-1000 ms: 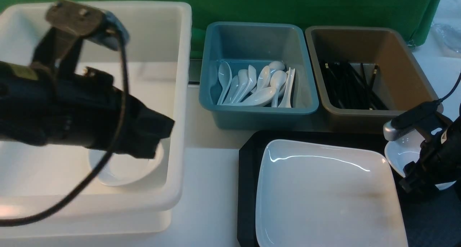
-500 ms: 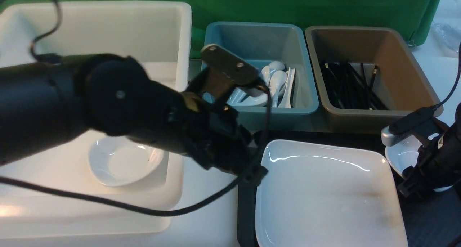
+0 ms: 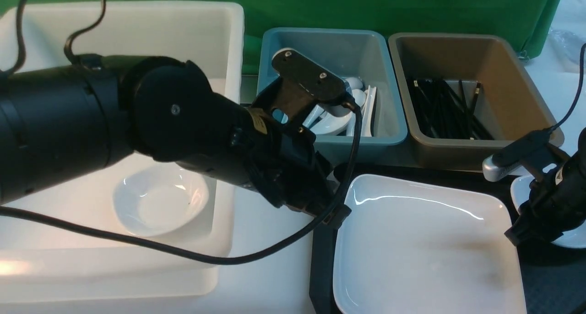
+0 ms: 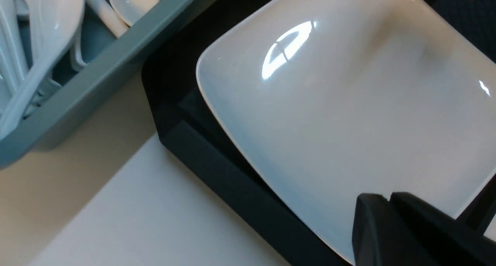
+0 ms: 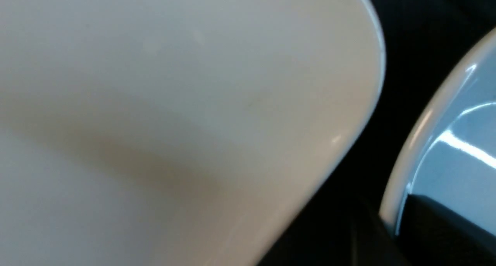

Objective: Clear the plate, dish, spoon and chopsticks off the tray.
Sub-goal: Use the right arm to grab a small plate from the dinner plate, then use the right arm to put the small plate into the large storage box on the left

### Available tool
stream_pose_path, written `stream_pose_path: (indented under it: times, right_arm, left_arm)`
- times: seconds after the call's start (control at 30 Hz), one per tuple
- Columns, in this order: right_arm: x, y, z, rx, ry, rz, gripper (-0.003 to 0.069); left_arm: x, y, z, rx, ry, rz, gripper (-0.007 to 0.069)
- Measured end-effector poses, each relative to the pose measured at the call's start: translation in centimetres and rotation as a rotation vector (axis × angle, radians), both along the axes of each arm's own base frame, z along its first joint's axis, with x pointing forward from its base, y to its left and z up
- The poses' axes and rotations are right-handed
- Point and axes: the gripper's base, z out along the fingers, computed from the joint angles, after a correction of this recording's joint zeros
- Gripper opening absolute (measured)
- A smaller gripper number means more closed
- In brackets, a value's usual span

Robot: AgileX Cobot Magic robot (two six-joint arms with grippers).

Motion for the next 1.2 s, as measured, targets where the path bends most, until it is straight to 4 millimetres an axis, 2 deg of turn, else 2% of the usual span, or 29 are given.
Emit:
stream_pose_path:
  times: [0.03, 0.17, 0.33, 0.37, 0.57, 0.73, 0.77, 0.87, 0.97, 1.0, 1.07, 1.13, 1.2]
  right_arm:
    - [0.0, 0.0, 0.0, 0.0, 0.0, 0.0, 0.0162]
    - [-0.6, -0.1, 2.6, 0.011, -0.033, -0.036, 0.0101]
    - [-2.6, 0.0, 5.9, 0.051, -0.066, -0.094, 0.0064]
    - [-2.7, 0.0, 6.0, 0.053, -0.068, -0.095, 0.0064]
    - [-5.3, -0.1, 11.0, 0.097, -0.22, -0.111, 0.0062]
    - [-6.2, 0.5, 14.4, 0.196, -0.321, -0.112, 0.0062]
    - [-6.1, 1.3, 15.7, 0.252, -0.351, -0.087, 0.0062]
    - [-6.0, 3.5, 17.7, 0.353, -0.395, 0.002, 0.0062]
    - [-5.7, 7.4, 19.8, 0.435, -0.445, 0.143, 0.0062]
    - [-5.6, 9.1, 20.6, 0.458, -0.465, 0.204, 0.0062]
    - [-5.4, 10.7, 21.1, 0.478, -0.475, 0.257, 0.0062]
    - [-5.1, 15.4, 22.4, 0.532, -0.487, 0.394, 0.0062]
    - [-5.1, 18.1, 23.2, 0.562, -0.493, 0.467, 0.0062]
  left_arm:
    - [0.0, 0.0, 0.0, -0.001, 0.001, 0.001, 0.0014]
    - [0.1, 0.2, -0.1, 0.011, 0.007, 0.033, 0.0014]
    - [0.3, 0.5, -0.2, 0.022, 0.021, 0.092, 0.0014]
    - [0.3, 0.5, -0.2, 0.023, 0.021, 0.093, 0.0014]
    - [0.6, 0.7, -0.1, 0.015, 0.014, 0.116, 0.0014]
    - [1.7, 1.8, 0.5, -0.006, 0.02, 0.185, 0.0014]
    - [2.4, 2.6, 1.1, -0.01, 0.027, 0.216, 0.0014]
    - [3.6, 4.7, 2.3, -0.008, 0.039, 0.28, 0.0014]
    - [4.2, 8.2, 4.2, -0.018, 0.022, 0.372, 0.0014]
    - [4.1, 9.8, 5.1, -0.028, 0.007, 0.415, 0.0014]
    - [4.0, 11.2, 5.8, -0.035, -0.01, 0.452, 0.0014]
    - [2.8, 15.0, 8.1, -0.05, -0.06, 0.56, 0.0014]
    - [1.8, 17.1, 9.3, -0.059, -0.09, 0.624, 0.0014]
